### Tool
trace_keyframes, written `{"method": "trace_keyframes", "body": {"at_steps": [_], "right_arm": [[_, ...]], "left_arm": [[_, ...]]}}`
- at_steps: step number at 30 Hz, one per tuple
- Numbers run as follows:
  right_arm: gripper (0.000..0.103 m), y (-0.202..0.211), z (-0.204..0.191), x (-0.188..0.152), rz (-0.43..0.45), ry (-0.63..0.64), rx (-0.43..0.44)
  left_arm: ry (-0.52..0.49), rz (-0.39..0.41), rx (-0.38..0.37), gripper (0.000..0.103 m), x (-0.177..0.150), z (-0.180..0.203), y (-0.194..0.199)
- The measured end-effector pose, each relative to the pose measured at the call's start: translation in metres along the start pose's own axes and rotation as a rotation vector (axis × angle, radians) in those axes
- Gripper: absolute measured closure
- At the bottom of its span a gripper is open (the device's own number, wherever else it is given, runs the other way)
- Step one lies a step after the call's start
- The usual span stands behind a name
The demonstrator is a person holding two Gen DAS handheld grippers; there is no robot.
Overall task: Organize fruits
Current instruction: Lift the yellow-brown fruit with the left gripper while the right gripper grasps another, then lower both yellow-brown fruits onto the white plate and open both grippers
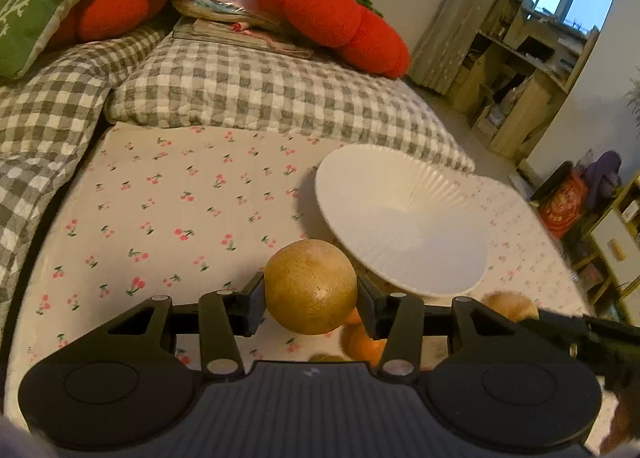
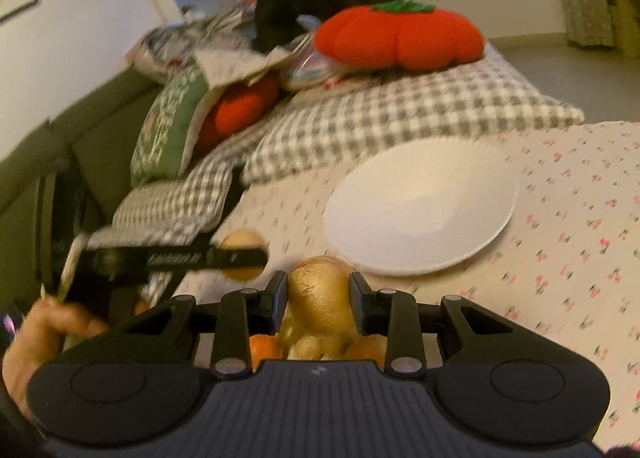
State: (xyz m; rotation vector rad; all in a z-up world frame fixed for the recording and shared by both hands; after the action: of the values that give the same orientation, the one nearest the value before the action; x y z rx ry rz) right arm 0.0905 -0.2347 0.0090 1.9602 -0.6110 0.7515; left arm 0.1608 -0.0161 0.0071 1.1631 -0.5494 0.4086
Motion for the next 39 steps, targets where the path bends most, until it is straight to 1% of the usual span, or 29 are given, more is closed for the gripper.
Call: {"method": "trace_keyframes", "body": {"at_steps": [4, 7, 9, 11, 14, 17, 19, 22, 24, 28, 32, 35, 36, 39], "right_arm": [[0.073, -0.003, 0.018, 0.014, 0.045, -0.044, -0.042], [0.073, -0.011, 0.029, 0.023, 0.060, -0.082, -0.049], [0.073, -0.021, 0.036, 0.030, 0.061, -0.097, -0.059], [0.073, -0.029, 0.040, 0.032, 0.057, -0.098, -0.079], [0.073, -0.039, 0.047, 0.036, 0.048, -0.107, -0.093], [0.073, -0.052, 0.053, 0.042, 0.036, -0.121, -0.089], [0.073, -0.060, 0.057, 0.044, 0.030, -0.130, -0.095], [0.073, -0.071, 0.068, 0.048, 0.020, -0.171, -0.098], [0.073, -0.077, 0.075, 0.049, 0.020, -0.195, -0.093], [0.073, -0.088, 0.085, 0.051, 0.029, -0.253, -0.050], [0.073, -0.100, 0.092, 0.051, 0.037, -0.305, -0.021], [0.073, -0.109, 0.092, 0.051, 0.031, -0.314, -0.004], [0.073, -0.110, 0.092, 0.052, 0.034, -0.311, -0.011], [0.074, -0.111, 0.093, 0.052, 0.041, -0.316, -0.012]], "left_arm": [[0.006, 0.030, -0.026, 0.070, 0.018, 0.008, 0.000], [0.015, 0.044, -0.065, 0.070, 0.028, 0.016, -0.004], [0.018, 0.044, -0.095, 0.070, 0.034, 0.024, -0.011], [0.008, 0.036, -0.107, 0.070, 0.037, 0.032, -0.022], [-0.013, 0.021, -0.115, 0.070, 0.041, 0.046, -0.039], [-0.022, 0.010, -0.124, 0.070, 0.051, 0.056, -0.056], [-0.028, 0.009, -0.120, 0.070, 0.056, 0.058, -0.063], [-0.060, 0.014, -0.091, 0.070, 0.062, 0.063, -0.075], [-0.062, 0.008, -0.093, 0.070, 0.063, 0.063, -0.086], [-0.044, -0.011, -0.107, 0.070, 0.061, 0.062, -0.102], [-0.071, -0.001, -0.078, 0.069, 0.060, 0.062, -0.116], [-0.079, -0.011, -0.069, 0.069, 0.058, 0.060, -0.123], [-0.082, -0.012, -0.067, 0.069, 0.058, 0.060, -0.126], [-0.104, 0.015, -0.058, 0.069, 0.057, 0.060, -0.127]]}}
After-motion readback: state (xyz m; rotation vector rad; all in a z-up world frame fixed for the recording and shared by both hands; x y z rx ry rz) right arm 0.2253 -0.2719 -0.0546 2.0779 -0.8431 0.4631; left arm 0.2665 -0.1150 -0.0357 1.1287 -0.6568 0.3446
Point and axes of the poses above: each gripper's, at about its wrist camera, not at the fingertips, and y roughly against the way its jaws point, z to its right, x to its top, the point moved 1 cm from there along -y, roughly the way its jaws point, and after that the axes turned 6 degrees about -z, right-handed, at the moved point
